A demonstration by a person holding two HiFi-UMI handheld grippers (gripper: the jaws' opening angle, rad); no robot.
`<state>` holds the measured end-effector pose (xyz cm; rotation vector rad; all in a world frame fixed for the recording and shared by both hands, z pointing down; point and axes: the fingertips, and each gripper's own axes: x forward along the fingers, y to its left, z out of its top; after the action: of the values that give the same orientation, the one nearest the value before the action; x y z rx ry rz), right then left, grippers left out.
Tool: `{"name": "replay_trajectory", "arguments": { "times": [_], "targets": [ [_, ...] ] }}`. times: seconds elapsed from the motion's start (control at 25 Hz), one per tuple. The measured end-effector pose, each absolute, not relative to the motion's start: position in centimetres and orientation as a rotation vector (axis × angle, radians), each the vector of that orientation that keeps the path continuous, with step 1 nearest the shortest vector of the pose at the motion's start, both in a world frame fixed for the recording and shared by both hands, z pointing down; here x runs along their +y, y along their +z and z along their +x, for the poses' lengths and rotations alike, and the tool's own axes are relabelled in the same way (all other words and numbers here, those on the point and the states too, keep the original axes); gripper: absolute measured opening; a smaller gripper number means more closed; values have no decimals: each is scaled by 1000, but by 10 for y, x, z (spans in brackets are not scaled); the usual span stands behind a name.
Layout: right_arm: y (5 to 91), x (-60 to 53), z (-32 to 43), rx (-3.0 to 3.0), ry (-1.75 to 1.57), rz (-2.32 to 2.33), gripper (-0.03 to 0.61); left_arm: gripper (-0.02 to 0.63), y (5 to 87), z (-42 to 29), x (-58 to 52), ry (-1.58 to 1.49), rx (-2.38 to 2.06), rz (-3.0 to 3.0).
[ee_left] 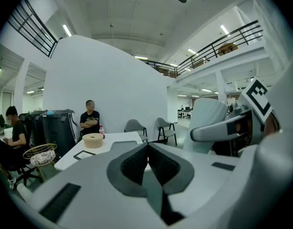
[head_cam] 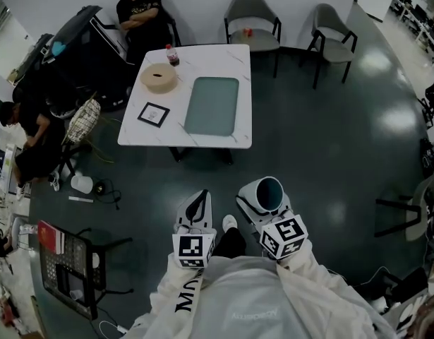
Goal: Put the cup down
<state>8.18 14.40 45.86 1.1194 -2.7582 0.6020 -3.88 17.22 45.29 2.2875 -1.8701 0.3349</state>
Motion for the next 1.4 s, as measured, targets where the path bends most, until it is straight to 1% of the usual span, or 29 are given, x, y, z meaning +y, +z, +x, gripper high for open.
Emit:
{"name": "replay_trajectory", "arguments": {
  "times": [0.44, 0.72, 1.4],
  "targets": [
    [457, 70, 35, -2738, 580, 1157, 357, 11, 453, -85, 94, 315, -1834, 2317],
    [453, 40, 15, -2746, 570, 1166, 357, 11, 448, -104, 64, 303, -1827, 2346],
    [439, 28, -2, -2756, 528, 1163, 357, 11, 445, -121, 57, 258, -1841, 2341]
  ]
}}
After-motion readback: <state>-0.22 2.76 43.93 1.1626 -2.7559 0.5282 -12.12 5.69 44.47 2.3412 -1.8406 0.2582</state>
